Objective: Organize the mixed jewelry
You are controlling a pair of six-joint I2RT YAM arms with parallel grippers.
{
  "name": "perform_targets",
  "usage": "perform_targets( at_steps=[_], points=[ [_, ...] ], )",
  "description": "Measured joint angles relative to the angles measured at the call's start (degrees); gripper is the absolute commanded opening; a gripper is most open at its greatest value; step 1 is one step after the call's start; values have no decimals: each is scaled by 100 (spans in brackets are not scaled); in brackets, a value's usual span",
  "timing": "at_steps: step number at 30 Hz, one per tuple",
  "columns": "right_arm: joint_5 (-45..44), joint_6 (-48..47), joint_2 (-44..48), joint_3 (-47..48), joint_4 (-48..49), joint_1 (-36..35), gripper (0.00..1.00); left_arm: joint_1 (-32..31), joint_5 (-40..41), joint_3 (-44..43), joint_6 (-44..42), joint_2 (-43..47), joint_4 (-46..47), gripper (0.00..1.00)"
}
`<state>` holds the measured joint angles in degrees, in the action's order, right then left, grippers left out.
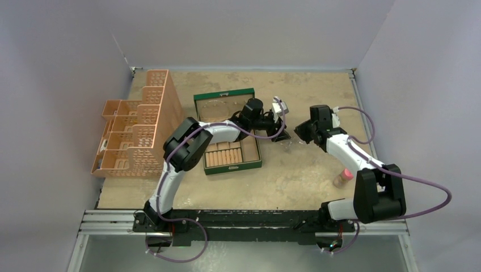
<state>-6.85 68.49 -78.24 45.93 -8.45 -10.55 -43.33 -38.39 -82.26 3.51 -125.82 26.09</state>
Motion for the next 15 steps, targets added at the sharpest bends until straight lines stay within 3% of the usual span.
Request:
perform_targets(
  at_steps=[15],
  points=[
    [361, 177, 26, 0, 103, 162, 0, -33, -341, -647, 4, -839, 404, 42]
  ],
)
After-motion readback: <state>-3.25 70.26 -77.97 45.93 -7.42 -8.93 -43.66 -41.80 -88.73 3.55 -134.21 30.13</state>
